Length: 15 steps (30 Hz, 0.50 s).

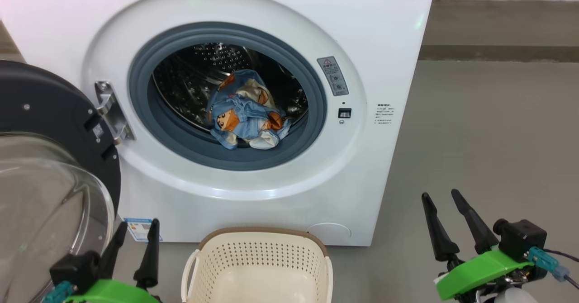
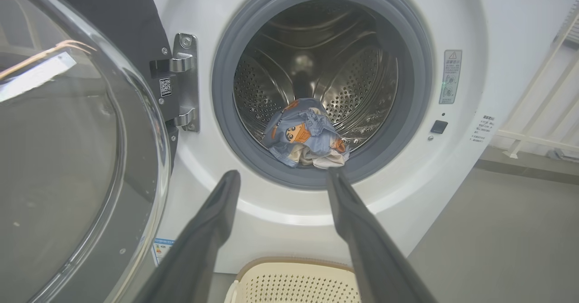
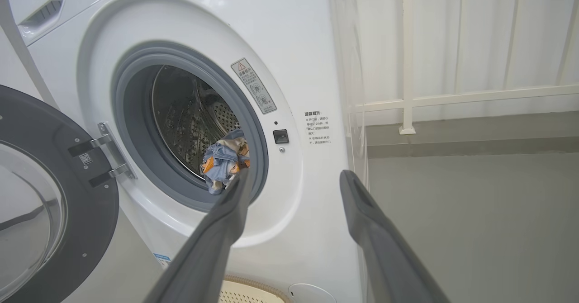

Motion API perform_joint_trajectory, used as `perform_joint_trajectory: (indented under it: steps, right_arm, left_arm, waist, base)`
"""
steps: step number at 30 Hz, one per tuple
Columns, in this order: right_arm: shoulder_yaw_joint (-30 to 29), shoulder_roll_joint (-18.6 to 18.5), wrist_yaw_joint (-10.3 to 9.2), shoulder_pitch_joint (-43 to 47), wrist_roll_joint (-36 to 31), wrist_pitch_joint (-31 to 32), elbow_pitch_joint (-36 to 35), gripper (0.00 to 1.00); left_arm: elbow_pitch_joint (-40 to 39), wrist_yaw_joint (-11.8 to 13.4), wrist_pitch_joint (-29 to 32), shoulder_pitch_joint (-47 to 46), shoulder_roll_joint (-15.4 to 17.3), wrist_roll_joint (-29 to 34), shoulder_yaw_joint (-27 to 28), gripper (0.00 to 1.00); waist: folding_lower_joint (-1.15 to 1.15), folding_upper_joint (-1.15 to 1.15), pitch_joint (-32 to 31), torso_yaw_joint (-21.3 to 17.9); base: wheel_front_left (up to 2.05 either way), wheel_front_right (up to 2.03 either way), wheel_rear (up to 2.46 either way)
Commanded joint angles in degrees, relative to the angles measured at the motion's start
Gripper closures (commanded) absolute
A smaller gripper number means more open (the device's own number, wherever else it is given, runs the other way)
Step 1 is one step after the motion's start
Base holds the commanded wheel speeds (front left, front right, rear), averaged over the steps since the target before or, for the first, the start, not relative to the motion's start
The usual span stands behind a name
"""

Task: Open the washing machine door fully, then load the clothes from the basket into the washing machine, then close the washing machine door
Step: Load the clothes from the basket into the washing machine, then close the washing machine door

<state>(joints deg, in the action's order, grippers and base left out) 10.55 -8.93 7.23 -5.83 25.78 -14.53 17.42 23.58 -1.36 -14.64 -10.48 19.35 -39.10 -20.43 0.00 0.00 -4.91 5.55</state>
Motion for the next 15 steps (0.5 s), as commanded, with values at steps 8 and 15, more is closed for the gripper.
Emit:
perform_joint_trajectory:
  steps: [8,15]
  right_arm:
    - [0.85,-0.91,0.25,0.39,1.74,-0.47,-1.19,0.0]
    - [0.99,-0.87,0.25,0.59,1.95,-0.47,-1.01,0.0]
  left_arm:
    - [-6.01,1.88,-0.36,2.9,2.04,0.29,4.07,0.0]
    - [-7.63,2.12,-0.36,3.85,1.98,-0.06,4.78,0.0]
  waist:
    - [0.0,0.0,-0.94,0.14]
    - [0.0,0.0,-1.22,0.28]
  base:
    - [0.0,0.0,0.0]
    - [0.0,0.0,0.0]
